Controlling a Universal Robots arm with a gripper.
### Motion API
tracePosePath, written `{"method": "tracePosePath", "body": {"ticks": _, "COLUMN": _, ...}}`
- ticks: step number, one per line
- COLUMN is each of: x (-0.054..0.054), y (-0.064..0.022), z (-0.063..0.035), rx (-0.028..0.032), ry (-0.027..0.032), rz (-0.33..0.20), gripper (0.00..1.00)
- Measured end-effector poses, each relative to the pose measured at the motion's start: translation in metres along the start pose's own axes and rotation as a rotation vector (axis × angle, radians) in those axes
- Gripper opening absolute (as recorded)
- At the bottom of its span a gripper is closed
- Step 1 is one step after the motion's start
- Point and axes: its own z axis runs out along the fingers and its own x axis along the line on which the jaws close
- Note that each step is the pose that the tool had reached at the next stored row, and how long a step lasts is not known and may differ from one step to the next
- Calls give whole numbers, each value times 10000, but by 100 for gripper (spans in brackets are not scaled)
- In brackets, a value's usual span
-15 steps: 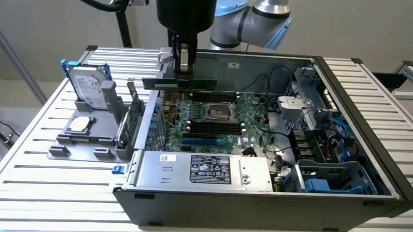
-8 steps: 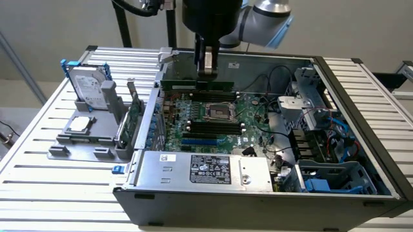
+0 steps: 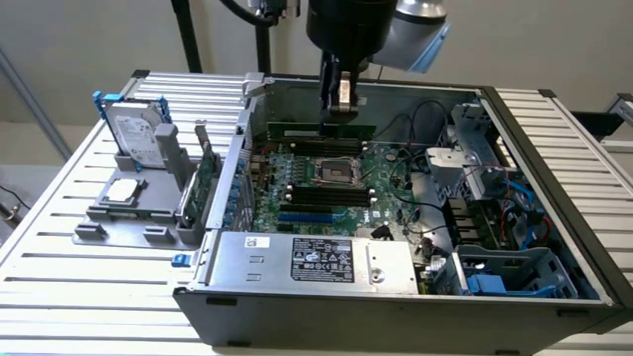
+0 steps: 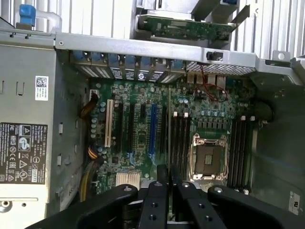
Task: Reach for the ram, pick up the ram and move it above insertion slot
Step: 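Pick up the ram and move it above insertion slot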
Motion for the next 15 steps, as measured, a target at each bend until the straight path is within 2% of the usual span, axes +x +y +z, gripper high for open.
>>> {"method": "tracePosePath", "body": {"ticks": 6, "x": -92, "y": -78, "z": 40, "rx": 2, "ry": 64, "rz": 40, "gripper": 13}}
{"method": "tracePosePath", "body": {"ticks": 15, "x": -213, "y": -121, "z": 75, "rx": 21, "ry": 84, "rz": 221, "gripper": 13}}
